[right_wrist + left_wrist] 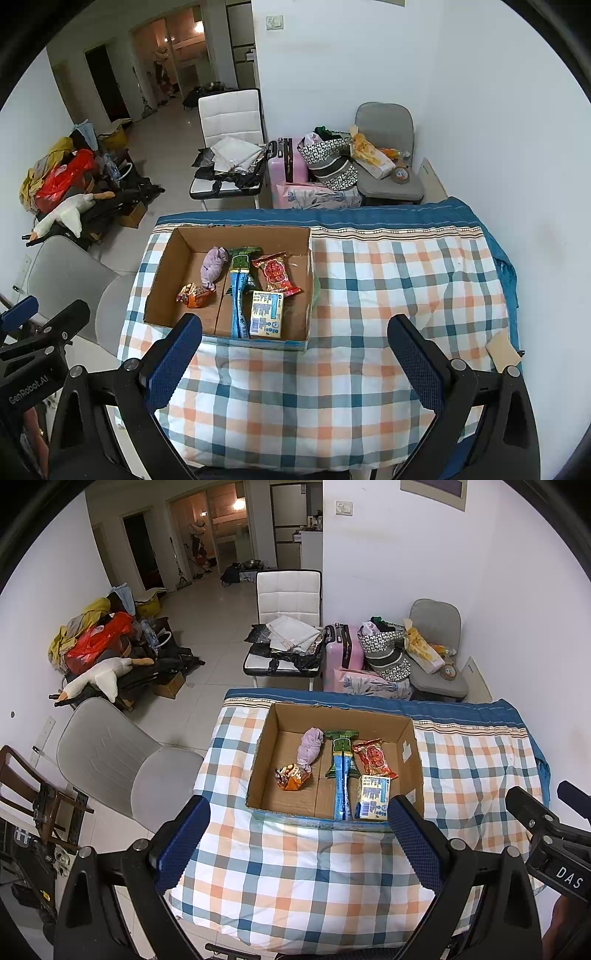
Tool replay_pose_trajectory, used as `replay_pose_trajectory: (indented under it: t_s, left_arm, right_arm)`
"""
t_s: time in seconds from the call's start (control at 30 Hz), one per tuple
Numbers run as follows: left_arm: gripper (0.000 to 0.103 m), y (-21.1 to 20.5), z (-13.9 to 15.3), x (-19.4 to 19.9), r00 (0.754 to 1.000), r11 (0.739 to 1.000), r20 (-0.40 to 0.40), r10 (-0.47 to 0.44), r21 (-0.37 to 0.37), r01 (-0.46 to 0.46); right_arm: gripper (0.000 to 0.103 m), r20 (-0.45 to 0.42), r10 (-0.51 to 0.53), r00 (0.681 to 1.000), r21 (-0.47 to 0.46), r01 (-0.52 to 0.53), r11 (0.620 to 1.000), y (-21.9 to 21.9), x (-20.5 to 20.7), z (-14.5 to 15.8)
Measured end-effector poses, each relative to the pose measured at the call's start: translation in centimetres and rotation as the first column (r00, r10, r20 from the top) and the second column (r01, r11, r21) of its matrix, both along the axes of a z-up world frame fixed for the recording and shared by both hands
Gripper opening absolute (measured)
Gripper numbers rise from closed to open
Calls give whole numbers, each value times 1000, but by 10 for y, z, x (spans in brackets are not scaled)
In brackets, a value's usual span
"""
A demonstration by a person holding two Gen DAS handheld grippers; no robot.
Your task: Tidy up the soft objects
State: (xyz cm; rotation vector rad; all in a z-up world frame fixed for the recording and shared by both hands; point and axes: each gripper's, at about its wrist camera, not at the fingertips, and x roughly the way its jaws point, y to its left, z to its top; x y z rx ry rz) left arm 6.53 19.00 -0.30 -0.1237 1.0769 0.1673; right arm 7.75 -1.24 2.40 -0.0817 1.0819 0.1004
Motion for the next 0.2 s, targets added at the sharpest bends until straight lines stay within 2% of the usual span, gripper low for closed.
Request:
replay_pose_trajectory:
  t_s: [0.2]
  left_arm:
    - [98, 1, 0, 1, 1000, 1000, 1, -2, 1, 2]
  right_arm:
    - [102, 0, 0, 1000, 2, 0, 1000, 1, 1, 1]
